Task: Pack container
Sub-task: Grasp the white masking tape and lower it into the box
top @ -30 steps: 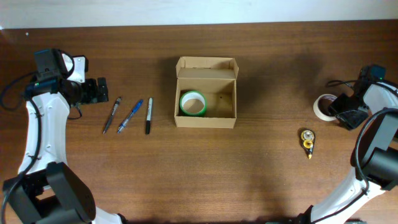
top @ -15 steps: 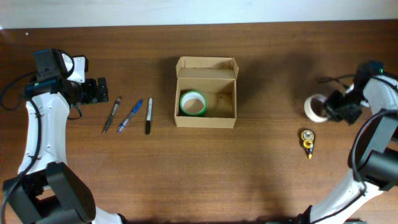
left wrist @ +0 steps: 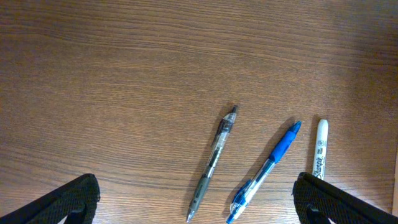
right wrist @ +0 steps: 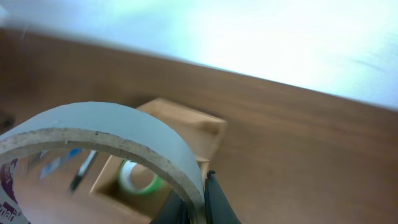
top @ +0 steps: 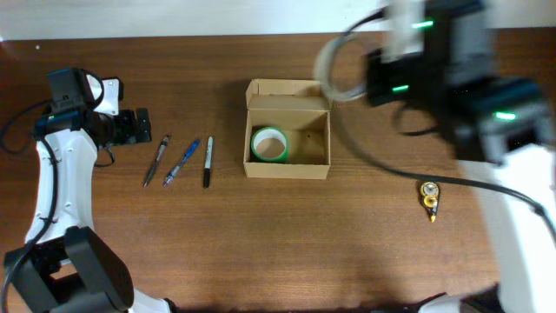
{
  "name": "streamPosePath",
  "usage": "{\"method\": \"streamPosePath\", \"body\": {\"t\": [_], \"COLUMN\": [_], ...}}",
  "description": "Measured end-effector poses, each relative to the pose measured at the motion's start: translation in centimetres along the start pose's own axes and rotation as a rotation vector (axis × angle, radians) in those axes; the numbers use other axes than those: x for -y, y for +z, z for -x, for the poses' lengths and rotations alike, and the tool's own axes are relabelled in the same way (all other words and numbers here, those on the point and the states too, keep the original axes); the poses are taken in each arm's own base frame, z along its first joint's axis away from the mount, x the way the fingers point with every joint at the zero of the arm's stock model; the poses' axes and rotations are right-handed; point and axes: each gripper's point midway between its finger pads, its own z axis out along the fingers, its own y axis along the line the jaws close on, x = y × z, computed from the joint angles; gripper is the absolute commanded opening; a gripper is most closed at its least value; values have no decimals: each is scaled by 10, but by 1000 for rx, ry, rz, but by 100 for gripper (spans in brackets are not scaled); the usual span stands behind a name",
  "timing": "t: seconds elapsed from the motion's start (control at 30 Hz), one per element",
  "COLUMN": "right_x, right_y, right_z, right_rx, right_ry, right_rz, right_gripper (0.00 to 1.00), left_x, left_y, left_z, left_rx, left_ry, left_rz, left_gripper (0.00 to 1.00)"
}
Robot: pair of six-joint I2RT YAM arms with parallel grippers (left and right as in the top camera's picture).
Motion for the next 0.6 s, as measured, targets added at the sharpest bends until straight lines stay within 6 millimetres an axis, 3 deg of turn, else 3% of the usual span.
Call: {"method": "streamPosePath", "body": {"t": [0.07, 0.17, 0.2, 0.27, 0.4, 0.6], "right_x": [-27, -51, -58, -61, -62, -64], "right_y": [30, 96, 128, 165, 206, 227], "right_z": [-9, -37, -57, -85, -122, -143], "right_rx": [-58, -189, -262, -353, -464, -524], "right_ry": [-90, -181, -212, -240, -263, -270], "right_rz": [23, 24, 20, 12, 4, 7], "right_gripper": [4, 4, 4, 4, 4, 4], "left_x": [0, 0, 0, 0, 0, 0], "left_y": [0, 0, 0, 0, 0, 0], "left_z": [0, 0, 0, 0, 0, 0], "left_rx": [-1, 0, 0, 0, 0, 0], "left_ry": [0, 0, 0, 0, 0, 0], "left_rz": [1, 0, 0, 0, 0, 0], "left_gripper": [99, 99, 99, 100, 99, 99]}}
